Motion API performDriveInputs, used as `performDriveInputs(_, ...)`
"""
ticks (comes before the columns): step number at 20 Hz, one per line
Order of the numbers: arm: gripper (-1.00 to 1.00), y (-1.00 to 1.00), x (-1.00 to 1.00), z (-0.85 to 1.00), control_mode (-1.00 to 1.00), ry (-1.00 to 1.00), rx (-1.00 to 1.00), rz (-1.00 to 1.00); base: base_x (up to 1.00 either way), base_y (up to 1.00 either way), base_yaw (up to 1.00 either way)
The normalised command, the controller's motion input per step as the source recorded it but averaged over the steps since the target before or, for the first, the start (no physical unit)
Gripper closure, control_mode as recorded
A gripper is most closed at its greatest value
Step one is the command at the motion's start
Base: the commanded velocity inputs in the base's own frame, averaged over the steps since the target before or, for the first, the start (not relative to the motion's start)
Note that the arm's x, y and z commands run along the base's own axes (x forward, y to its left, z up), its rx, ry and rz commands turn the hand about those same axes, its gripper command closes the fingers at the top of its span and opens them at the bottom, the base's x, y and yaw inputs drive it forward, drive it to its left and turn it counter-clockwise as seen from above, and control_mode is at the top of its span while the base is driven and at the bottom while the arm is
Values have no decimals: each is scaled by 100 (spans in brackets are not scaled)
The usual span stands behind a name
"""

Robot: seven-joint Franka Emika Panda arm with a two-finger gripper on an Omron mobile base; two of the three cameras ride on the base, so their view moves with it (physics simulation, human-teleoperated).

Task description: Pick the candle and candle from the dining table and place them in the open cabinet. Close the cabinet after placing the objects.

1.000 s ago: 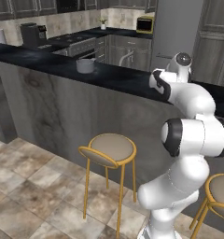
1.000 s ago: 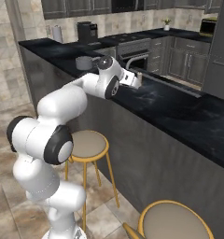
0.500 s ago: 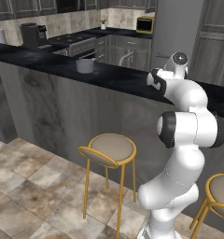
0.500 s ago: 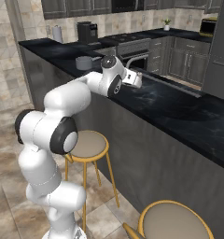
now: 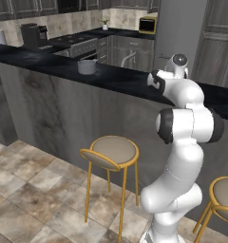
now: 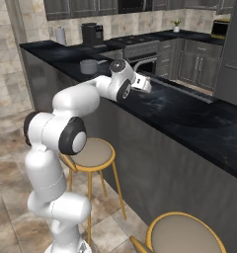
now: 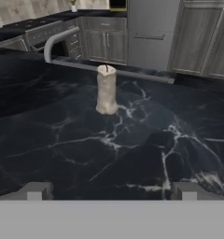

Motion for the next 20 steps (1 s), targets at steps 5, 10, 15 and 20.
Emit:
performDriveInputs(5, -100, -8, 28, -11, -100, 0, 0, 0, 0, 0, 0)
performDriveInputs(10, -100, -6, 26, -10, -100, 0, 0, 0, 0, 0, 0)
performDriveInputs(15, -100, -2, 27, -9, -100, 0, 0, 0, 0, 0, 0)
performDriveInputs(20, -100, -5, 28, -9, -100, 0, 0, 0, 0, 0, 0)
